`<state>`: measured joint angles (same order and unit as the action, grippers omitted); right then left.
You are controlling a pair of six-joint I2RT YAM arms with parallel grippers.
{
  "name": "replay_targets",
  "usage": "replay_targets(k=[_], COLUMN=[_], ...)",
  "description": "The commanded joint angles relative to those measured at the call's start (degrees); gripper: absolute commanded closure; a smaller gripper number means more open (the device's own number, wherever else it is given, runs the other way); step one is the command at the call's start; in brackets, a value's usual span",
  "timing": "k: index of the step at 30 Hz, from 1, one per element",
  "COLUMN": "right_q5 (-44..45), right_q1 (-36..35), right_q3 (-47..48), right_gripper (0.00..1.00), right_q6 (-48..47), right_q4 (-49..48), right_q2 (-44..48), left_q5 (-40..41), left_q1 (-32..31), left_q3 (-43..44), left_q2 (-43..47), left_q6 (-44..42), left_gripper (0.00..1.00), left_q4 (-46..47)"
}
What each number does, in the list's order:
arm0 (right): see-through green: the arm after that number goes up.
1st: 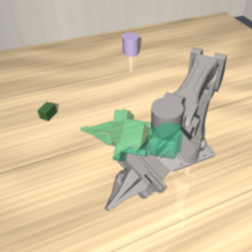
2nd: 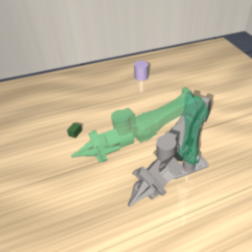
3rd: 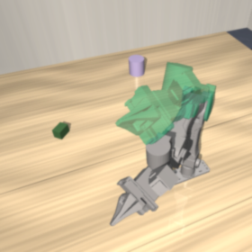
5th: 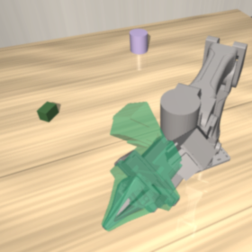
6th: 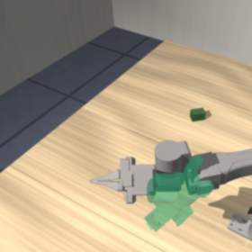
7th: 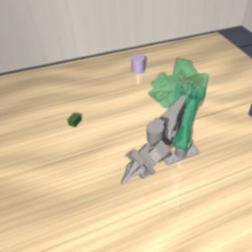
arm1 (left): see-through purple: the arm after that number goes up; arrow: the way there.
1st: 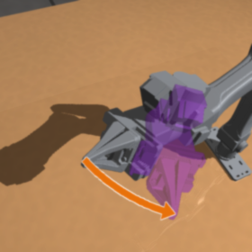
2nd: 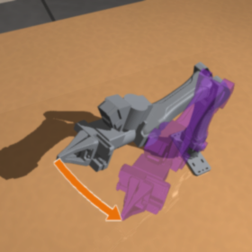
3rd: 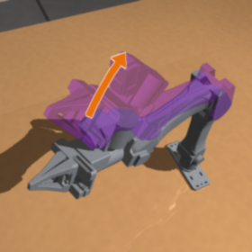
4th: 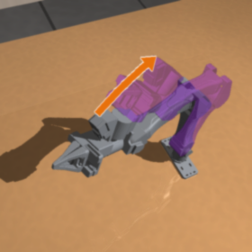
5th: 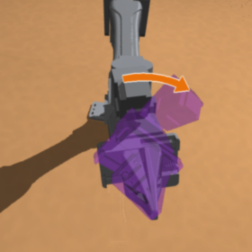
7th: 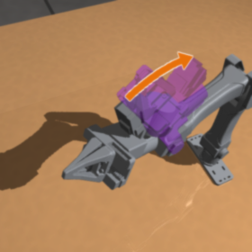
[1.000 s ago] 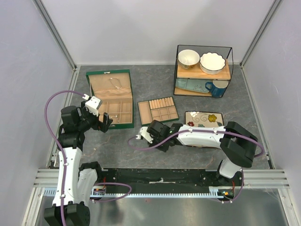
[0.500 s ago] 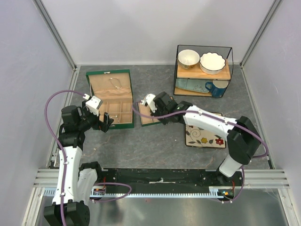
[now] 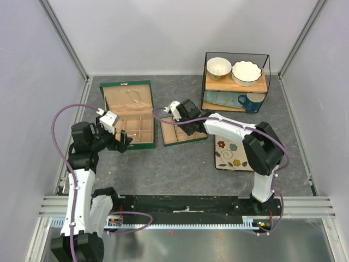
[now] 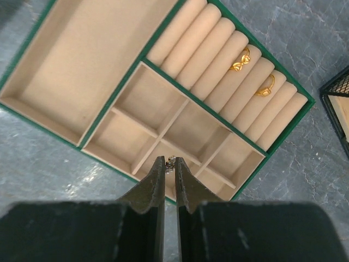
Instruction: Organize the mixed jewelry
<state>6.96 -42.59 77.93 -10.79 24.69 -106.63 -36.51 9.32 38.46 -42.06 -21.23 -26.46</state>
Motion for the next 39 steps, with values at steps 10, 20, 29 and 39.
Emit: replay_targets(k=[10,20,29,39], right_q5=[2.18,-1.07,-3.27,-3.97], right_q1=[2.42,2.60,2.51,1.46], right_q3=[2.84,4.33,6.53,7.50], right_gripper=[0.87,0.86,0.86,0.85], right_q6=[-1.61,0.32,1.82,2.26], right_q4=[-3.68,-3.42,-2.98,-3.15], right_q2=[-3.58,-3.85,-5.69,-7.89], left_q5=[-2.25,-1.81,-1.63,-1.54], left_q1=[0.43,0.43,0.43,0.43], left_q3=[-0.75,-1.10,-1.19,-1.37], left_q2=[-0.04,-0.21,-0.12,-0.04], left_q6=[0.84,1.63,1.46,1.46], left_gripper=[0.02,0.02,0.02,0.02], left_q4=[2.82,3.69,3.78,3.78])
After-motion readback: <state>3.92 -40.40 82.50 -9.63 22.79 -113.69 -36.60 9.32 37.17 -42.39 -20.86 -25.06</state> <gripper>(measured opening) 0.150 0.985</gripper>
